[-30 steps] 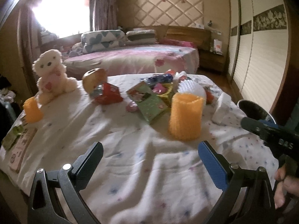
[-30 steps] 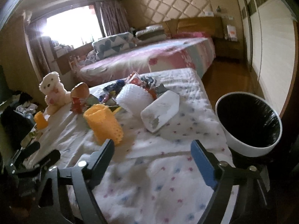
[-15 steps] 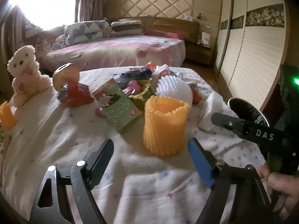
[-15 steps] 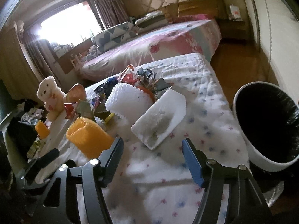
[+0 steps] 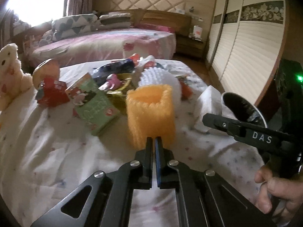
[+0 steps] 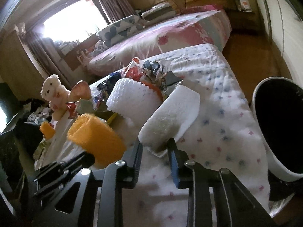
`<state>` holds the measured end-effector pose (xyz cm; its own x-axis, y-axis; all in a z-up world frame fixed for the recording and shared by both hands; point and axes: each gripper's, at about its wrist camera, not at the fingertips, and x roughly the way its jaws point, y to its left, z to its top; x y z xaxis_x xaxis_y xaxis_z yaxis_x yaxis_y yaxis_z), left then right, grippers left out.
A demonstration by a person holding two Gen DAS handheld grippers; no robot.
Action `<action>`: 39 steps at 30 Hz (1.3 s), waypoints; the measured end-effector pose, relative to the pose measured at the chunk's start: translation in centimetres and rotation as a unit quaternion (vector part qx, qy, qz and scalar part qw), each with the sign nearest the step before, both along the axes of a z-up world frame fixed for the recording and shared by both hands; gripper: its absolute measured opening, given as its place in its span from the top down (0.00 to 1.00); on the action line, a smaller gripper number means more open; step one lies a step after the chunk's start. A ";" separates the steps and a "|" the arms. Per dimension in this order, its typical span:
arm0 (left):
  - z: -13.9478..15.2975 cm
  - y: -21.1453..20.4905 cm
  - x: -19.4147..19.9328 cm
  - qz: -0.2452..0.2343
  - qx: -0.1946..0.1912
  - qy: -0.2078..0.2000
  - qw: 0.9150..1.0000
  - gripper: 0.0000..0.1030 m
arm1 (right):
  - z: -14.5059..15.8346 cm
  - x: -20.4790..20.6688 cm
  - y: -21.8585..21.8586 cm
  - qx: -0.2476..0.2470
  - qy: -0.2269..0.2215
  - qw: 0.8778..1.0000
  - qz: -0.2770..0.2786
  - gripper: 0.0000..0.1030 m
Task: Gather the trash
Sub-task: 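Grasp the white tissue with the right tool while the left tool grasps the orange mesh cup, then carry the tissue and orange mesh cup over the black trash bin with both tools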
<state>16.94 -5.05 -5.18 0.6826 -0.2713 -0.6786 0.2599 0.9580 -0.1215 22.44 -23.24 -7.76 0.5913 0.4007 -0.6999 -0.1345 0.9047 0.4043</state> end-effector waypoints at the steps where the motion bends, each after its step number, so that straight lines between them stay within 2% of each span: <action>1: 0.1 -0.2 -0.2 -0.005 0.000 -0.002 1.000 0.99 | 0.2 -0.3 -0.3 -0.001 -0.001 1.000 -0.002 0.75; 7: 1.1 -2.0 -1.4 -0.033 0.003 -0.014 0.999 1.00 | 1.3 -2.2 -3.2 -0.001 -0.010 1.000 -0.025 0.75; 11: 1.2 -1.7 -1.7 -0.010 0.013 -0.018 1.000 0.98 | 1.7 -3.2 -5.2 0.000 -0.013 0.999 -0.043 0.75; 13: 0.9 -1.0 -1.5 0.018 0.018 -0.010 1.000 0.80 | 1.8 -3.5 -6.0 0.002 -0.013 0.999 -0.052 0.75; 14: 0.7 -0.7 -1.4 0.031 0.020 -0.009 0.999 0.56 | 1.8 -3.7 -6.3 0.002 -0.014 0.998 -0.055 0.75; 15: 0.6 -0.5 -1.1 0.043 0.023 -0.010 0.999 0.40 | 1.8 -3.8 -6.5 0.003 -0.014 0.998 -0.056 0.75; 19: 0.1 -1.2 0.3 0.051 0.035 -0.014 0.998 0.44 | 1.7 -4.0 -6.6 0.003 -0.014 0.998 -0.059 0.75; 21: -0.6 -2.1 1.3 0.045 0.040 -0.004 0.998 0.71 | 1.4 -3.9 -6.6 0.006 -0.011 0.998 -0.060 0.75; 24: -0.6 -2.7 1.8 0.038 0.032 -0.004 0.999 0.78 | 1.1 -4.0 -6.9 0.008 -0.006 0.998 -0.063 0.75; 28: 0.1 -2.7 1.3 0.010 -0.003 0.006 1.000 0.79 | 1.2 -4.2 -7.6 0.012 -0.008 0.998 -0.068 0.75; 39: 1.3 -7.7 0.4 -0.079 -0.010 0.006 0.997 0.79 | 1.9 -5.1 -10.7 -0.004 -0.013 0.996 -0.090 0.75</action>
